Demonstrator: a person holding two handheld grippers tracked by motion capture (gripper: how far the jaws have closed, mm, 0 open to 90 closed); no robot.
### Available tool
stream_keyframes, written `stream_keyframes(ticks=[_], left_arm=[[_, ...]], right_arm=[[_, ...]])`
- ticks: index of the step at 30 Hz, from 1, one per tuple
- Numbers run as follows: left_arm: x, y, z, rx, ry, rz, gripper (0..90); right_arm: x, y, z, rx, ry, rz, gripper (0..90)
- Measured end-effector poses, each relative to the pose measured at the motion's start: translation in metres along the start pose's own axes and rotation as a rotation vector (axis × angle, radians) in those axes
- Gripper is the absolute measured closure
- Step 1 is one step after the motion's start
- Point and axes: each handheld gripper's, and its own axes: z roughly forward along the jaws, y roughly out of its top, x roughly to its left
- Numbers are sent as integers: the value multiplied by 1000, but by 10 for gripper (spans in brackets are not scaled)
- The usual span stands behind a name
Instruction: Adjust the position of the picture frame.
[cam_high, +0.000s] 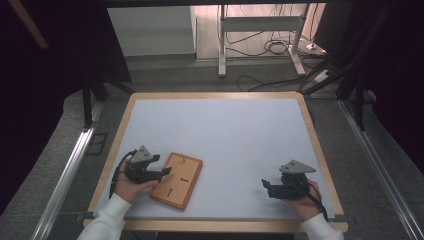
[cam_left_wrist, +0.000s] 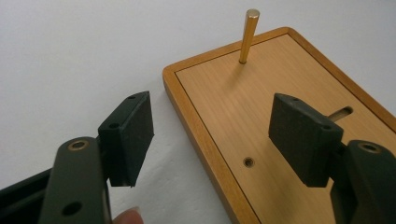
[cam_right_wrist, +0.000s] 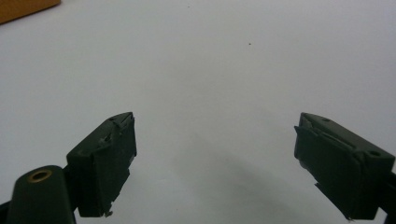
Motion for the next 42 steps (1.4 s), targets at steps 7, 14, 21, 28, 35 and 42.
stream_keyframes(ticks=[7, 14, 21, 28, 35, 42], left_arm=[[-2, 2, 1, -1, -7, 10, 302], [-2, 1, 1, -5, -12, 12, 303], [-3, 1, 3, 5, -16, 22, 303], [-4, 2, 2, -3, -18, 21, 302], [-3, 2, 2, -2, -19, 22, 301], [-2, 2, -1, -14, -8, 14, 301]], right_arm=[[3, -3, 1, 5, 15, -9, 138], [11, -3, 4, 10, 32, -43, 138], [13, -4, 7, 16, 56, -55, 140], [13, -3, 5, 5, 52, -56, 140], [13, -4, 6, 9, 55, -51, 139], [22, 3, 9, -5, 81, -55, 161]])
